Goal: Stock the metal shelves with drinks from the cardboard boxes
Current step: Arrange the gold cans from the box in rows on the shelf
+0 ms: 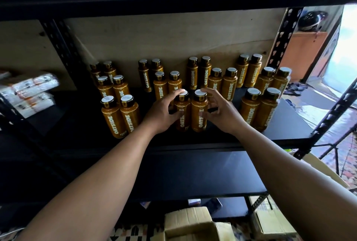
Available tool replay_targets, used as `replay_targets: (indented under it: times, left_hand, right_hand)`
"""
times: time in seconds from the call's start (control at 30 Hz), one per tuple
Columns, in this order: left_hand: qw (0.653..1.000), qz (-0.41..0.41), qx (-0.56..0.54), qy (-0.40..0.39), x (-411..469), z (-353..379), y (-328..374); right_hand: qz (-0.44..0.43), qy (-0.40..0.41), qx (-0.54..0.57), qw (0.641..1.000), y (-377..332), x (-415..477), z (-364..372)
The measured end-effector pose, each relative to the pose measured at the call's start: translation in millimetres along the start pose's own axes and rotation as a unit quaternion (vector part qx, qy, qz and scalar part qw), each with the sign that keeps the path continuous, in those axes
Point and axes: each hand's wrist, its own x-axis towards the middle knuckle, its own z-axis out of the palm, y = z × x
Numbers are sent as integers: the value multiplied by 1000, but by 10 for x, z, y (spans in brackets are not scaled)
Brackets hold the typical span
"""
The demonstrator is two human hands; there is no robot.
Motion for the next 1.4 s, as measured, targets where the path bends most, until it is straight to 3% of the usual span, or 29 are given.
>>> replay_targets:
  times: [1.4]
  left_hand:
    - [1000,2,-17,-12,-90,-59,4]
  right_hand:
    - [5,-11,-1,1000,-58,-57,15]
